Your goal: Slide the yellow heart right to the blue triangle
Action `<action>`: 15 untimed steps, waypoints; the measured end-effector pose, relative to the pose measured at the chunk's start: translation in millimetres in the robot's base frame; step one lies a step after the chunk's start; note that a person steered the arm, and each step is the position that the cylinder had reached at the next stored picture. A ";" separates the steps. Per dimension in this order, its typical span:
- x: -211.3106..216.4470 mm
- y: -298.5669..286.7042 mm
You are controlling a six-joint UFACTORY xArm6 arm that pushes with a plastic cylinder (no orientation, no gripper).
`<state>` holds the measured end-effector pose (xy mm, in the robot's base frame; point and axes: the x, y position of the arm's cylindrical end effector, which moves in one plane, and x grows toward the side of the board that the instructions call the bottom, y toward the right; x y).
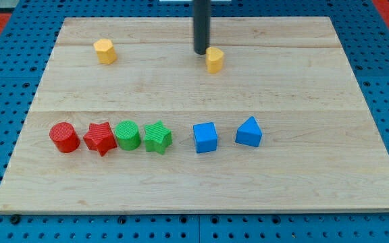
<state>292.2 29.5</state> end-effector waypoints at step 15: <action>154.4 136.7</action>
<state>446.6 166.2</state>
